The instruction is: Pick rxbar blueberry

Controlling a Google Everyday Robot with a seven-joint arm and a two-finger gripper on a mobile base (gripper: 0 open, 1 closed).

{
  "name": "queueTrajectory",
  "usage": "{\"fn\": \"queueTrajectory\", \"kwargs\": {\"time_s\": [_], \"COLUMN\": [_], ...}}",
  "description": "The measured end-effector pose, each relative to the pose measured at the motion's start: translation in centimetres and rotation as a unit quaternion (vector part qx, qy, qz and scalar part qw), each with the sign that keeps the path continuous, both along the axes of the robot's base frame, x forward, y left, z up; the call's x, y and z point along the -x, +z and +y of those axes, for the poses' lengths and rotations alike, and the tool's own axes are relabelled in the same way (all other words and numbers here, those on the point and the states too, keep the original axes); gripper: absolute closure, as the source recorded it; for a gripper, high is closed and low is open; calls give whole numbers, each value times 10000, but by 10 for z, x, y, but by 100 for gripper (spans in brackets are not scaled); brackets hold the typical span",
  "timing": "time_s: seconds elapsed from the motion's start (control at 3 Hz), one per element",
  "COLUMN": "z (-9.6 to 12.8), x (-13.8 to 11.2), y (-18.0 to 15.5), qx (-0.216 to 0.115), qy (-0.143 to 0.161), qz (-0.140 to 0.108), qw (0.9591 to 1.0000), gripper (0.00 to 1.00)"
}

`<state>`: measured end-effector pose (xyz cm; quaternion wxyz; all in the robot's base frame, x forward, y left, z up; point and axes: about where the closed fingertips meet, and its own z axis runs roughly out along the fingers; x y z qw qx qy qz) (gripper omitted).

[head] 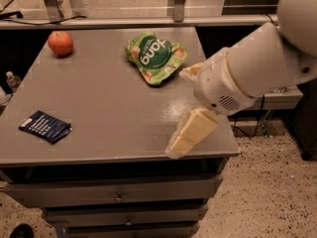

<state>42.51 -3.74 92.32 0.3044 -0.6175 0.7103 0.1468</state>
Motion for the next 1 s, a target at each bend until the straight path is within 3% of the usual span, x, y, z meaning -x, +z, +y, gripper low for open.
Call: {"fn": "queueTrajectory", "kwargs": {"time_s": [0.33, 0.67, 1.0], "z": [32, 70, 105], "x": [-26, -52, -67], "y": [-33, -70, -97], "qx": [101, -124, -525], "qy": [679, 1054, 898], "qz": [-262, -297, -143], "qw": [9973, 9939, 9945], "gripper": [0, 0, 0]}}
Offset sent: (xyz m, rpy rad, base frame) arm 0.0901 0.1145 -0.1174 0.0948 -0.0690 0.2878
